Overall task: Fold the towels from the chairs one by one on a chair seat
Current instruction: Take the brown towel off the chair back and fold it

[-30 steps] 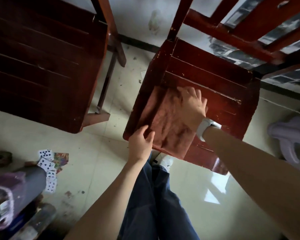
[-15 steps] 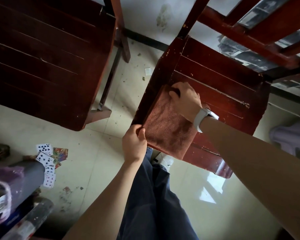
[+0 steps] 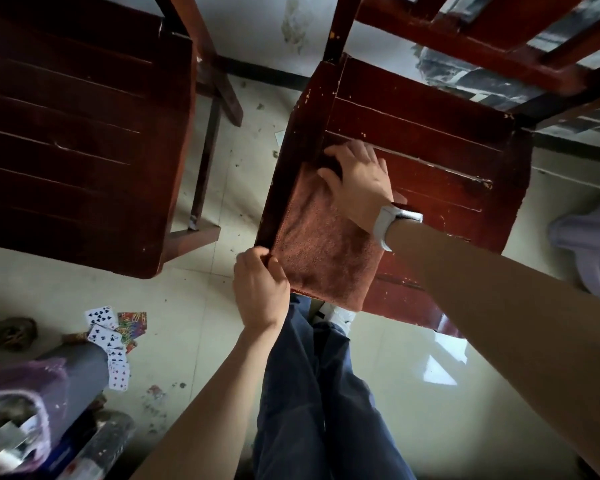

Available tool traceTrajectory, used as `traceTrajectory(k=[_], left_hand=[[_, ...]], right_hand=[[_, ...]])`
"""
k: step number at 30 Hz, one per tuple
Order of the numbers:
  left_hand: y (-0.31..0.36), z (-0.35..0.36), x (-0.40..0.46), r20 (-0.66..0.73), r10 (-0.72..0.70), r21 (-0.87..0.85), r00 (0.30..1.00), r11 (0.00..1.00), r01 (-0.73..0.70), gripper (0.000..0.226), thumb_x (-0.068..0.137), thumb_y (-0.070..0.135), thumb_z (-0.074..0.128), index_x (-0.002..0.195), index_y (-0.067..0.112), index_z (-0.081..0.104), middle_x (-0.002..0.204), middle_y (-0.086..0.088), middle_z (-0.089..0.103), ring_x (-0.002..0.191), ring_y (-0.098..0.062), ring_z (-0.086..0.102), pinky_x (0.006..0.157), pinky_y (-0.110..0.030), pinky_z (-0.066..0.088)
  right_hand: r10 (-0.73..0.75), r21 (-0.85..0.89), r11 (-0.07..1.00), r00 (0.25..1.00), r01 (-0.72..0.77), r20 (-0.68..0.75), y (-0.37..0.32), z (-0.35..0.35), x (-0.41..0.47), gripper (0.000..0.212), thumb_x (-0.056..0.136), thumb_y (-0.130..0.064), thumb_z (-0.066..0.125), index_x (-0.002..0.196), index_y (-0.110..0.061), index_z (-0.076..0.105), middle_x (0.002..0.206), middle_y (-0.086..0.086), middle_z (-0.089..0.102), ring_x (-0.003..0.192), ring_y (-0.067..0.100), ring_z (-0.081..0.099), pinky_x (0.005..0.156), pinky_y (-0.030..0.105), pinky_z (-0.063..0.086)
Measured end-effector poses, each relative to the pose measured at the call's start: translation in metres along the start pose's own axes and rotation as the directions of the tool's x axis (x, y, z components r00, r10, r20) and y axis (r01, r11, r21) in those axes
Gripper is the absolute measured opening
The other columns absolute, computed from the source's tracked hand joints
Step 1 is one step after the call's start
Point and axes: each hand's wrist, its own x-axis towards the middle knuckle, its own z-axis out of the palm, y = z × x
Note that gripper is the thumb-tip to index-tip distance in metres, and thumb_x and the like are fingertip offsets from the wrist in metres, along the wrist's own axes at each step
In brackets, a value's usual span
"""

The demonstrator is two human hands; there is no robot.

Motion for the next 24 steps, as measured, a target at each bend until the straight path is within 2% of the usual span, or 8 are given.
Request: traceTrajectory(k=[2, 4, 7, 12, 16, 18, 21, 24], left_hand=[[0.002, -0.001, -0.003, -0.035, 0.204, 0.171, 0.978, 0.966, -0.195, 0.030, 0.083, 0.008, 0.056, 0.113, 0.002, 0.056, 0.113, -0.018, 0.058, 0.105, -0.035, 0.054, 0.084, -0.043, 0.045], [0.005, 0.001, -0.003, 0.027, 0.424, 0.299, 0.905, 0.861, -0.412, 0.040, 0.084, 0.011, 0.052, 0.124, 0.004, 0.052, 0.128, -0.016, 0.054, 0.118, -0.034, 0.050, 0.094, -0.045, 0.042], [0.008, 0.013, 0.005, 0.204, 0.604, 0.311, 0.771, 0.707, -0.636, 0.048, 0.090, 0.016, 0.041, 0.136, 0.003, 0.039, 0.145, -0.018, 0.036, 0.135, -0.035, 0.031, 0.108, -0.049, 0.032], [-0.005, 0.032, 0.021, 0.351, 0.559, 0.360, 0.751, 0.660, -0.659, 0.059, 0.094, 0.034, 0.031, 0.142, 0.003, 0.023, 0.150, -0.021, 0.020, 0.139, -0.035, 0.010, 0.111, -0.051, 0.021], [-0.003, 0.032, 0.022, 0.358, 0.555, 0.398, 0.750, 0.636, -0.661, 0.060, 0.093, 0.035, 0.034, 0.143, 0.004, 0.023, 0.150, -0.019, 0.020, 0.140, -0.034, 0.013, 0.111, -0.051, 0.020], [0.005, 0.025, 0.023, 0.365, 0.551, 0.385, 0.750, 0.644, -0.661, 0.057, 0.091, 0.032, 0.036, 0.140, 0.004, 0.032, 0.149, -0.020, 0.028, 0.138, -0.036, 0.022, 0.109, -0.055, 0.022], [0.020, 0.008, 0.033, 0.347, 0.629, 0.382, 0.696, 0.583, -0.717, 0.049, 0.089, 0.022, 0.038, 0.136, 0.007, 0.039, 0.146, -0.017, 0.035, 0.136, -0.034, 0.030, 0.109, -0.056, 0.022], [0.047, 0.002, 0.051, 0.413, 0.705, 0.406, 0.577, 0.425, -0.809, 0.051, 0.090, 0.020, 0.039, 0.140, 0.010, 0.033, 0.149, -0.012, 0.032, 0.139, -0.032, 0.025, 0.109, -0.058, 0.018]], right_hand=[[-0.152, -0.049, 0.988, 0.979, 0.147, -0.132, 0.001, -0.008, -0.017, 0.035, 0.091, -0.017, 0.049, 0.124, -0.009, 0.054, 0.124, 0.012, 0.054, 0.117, 0.029, 0.050, 0.101, 0.045, 0.036], [-0.307, -0.172, 0.947, 0.922, 0.271, -0.236, 0.010, -0.008, -0.042, 0.038, 0.083, -0.001, 0.050, 0.121, 0.000, 0.057, 0.121, 0.018, 0.059, 0.117, 0.034, 0.054, 0.105, 0.052, 0.036], [-0.372, -0.427, 0.855, 0.922, 0.293, -0.111, 0.028, 0.009, -0.080, 0.045, 0.084, -0.007, 0.044, 0.128, 0.003, 0.049, 0.135, 0.021, 0.049, 0.128, 0.036, 0.043, 0.108, 0.056, 0.028], [-0.240, -0.507, 0.825, 0.967, 0.249, 0.085, 0.049, 0.040, -0.097, 0.055, 0.089, -0.036, 0.038, 0.141, -0.018, 0.034, 0.146, 0.021, 0.034, 0.136, 0.034, 0.032, 0.110, 0.054, 0.021], [-0.254, -0.444, 0.859, 0.965, 0.255, 0.062, 0.053, 0.046, -0.093, 0.054, 0.091, -0.034, 0.036, 0.142, -0.019, 0.033, 0.148, 0.021, 0.031, 0.138, 0.034, 0.029, 0.112, 0.052, 0.016], [-0.281, -0.288, 0.922, 0.959, 0.260, -0.033, 0.054, 0.040, -0.097, 0.049, 0.090, -0.024, 0.039, 0.138, -0.011, 0.040, 0.146, 0.022, 0.034, 0.136, 0.036, 0.031, 0.112, 0.052, 0.018], [-0.020, 0.040, 0.999, 0.974, 0.029, -0.226, 0.055, 0.029, -0.115, 0.044, 0.086, -0.015, 0.047, 0.127, 0.001, 0.049, 0.132, 0.027, 0.048, 0.122, 0.042, 0.045, 0.105, 0.050, 0.034], [0.456, 0.306, 0.856, 0.887, -0.416, -0.073, 0.048, 0.025, -0.139, 0.036, 0.086, -0.030, 0.057, 0.110, -0.003, 0.053, 0.100, 0.014, 0.056, 0.097, 0.032, 0.053, 0.083, 0.037, 0.045]])
